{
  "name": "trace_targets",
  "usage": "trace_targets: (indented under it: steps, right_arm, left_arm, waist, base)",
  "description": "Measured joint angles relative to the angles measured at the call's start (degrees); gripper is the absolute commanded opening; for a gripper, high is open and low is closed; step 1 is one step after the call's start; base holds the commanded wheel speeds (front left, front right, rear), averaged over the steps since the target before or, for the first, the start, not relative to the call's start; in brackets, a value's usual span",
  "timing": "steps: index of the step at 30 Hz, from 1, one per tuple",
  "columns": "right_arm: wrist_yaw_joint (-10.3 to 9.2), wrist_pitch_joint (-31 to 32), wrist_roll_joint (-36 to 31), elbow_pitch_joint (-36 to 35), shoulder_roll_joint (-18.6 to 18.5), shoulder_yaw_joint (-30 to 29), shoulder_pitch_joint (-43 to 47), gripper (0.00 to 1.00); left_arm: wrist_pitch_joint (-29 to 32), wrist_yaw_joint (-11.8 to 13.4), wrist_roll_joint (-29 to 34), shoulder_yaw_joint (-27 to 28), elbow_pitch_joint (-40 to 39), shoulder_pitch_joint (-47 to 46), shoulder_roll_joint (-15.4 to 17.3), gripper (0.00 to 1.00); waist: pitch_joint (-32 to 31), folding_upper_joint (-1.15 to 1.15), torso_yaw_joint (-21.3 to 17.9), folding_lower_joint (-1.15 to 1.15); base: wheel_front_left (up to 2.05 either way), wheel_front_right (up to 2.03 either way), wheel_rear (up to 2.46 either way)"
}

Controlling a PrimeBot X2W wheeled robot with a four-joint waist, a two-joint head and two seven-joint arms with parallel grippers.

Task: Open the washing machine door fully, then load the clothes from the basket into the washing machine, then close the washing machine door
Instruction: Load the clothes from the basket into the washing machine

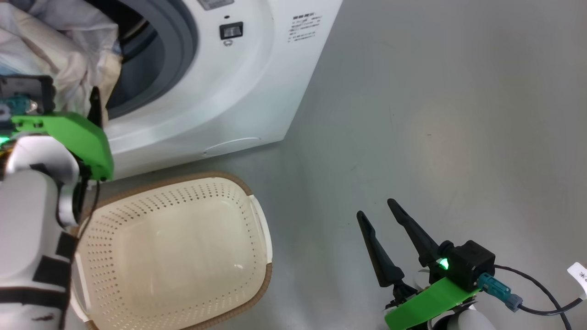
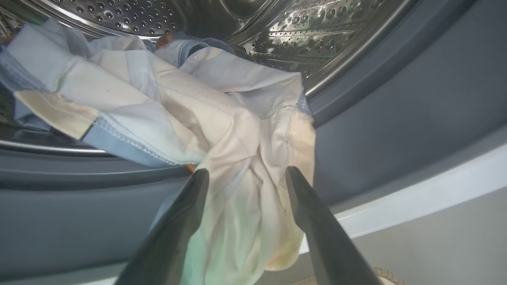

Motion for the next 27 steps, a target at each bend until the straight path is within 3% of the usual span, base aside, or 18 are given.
trace_targets:
  steps: [7, 27]
  right_arm:
    - [0.0, 0.0, 0.0, -0.08, 0.0, 0.29, -0.01, 1.0]
    - [0.0, 0.0, -0.19, -0.12, 0.01, 0.66, -0.93, 1.0]
  left_arm:
    - [1.78, -0.48, 0.67, -1.03, 3.96, -3.26, 1.34, 1.0]
    - [2.74, -1.19, 2.14, -4.12, 14.73, -11.23, 1.2, 0.97]
  waist:
    - [0.83, 0.0, -0.59, 0.0]
    - [2.96, 0.0, -0.43, 0.0]
  base:
    - [0.0, 0.0, 0.0]
    - [0.0, 0.0, 0.0]
